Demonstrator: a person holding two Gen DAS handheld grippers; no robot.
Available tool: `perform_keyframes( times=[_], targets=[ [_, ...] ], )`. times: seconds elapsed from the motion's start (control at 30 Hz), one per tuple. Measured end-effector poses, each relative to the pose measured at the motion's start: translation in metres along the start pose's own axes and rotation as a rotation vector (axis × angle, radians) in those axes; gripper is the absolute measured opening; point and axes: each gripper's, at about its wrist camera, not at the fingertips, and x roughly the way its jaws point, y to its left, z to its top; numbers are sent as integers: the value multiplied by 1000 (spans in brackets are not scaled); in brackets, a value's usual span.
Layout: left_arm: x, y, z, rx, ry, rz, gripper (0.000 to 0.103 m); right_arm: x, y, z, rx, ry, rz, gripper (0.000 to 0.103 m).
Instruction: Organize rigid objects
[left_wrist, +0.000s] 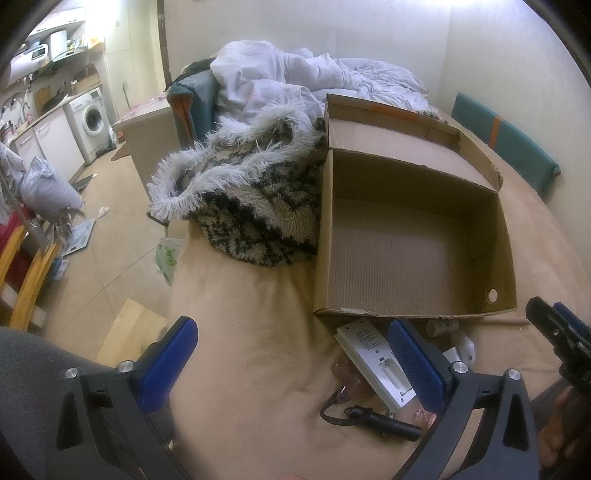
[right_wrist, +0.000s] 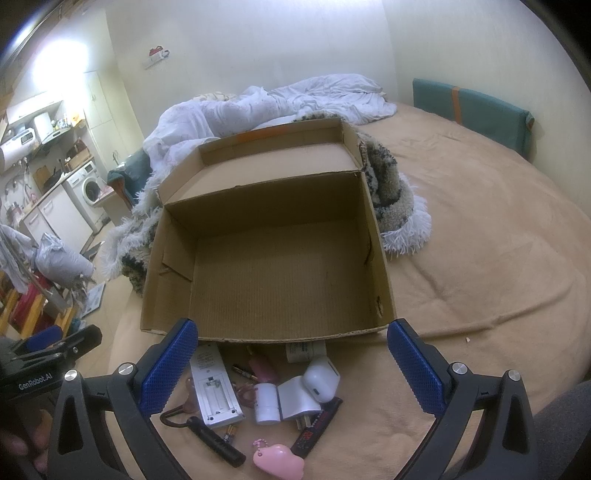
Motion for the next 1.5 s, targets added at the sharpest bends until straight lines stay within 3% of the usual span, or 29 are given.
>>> perform_keyframes(
  times=[1.2,1.5],
  targets=[
    [0,0,-1,-1,-4,13,103,-3,-1,-2,22,-1,15,103],
    [6,-1,0,1,37,22,103,-5,-3,-1,46,2,33,103]
  ],
)
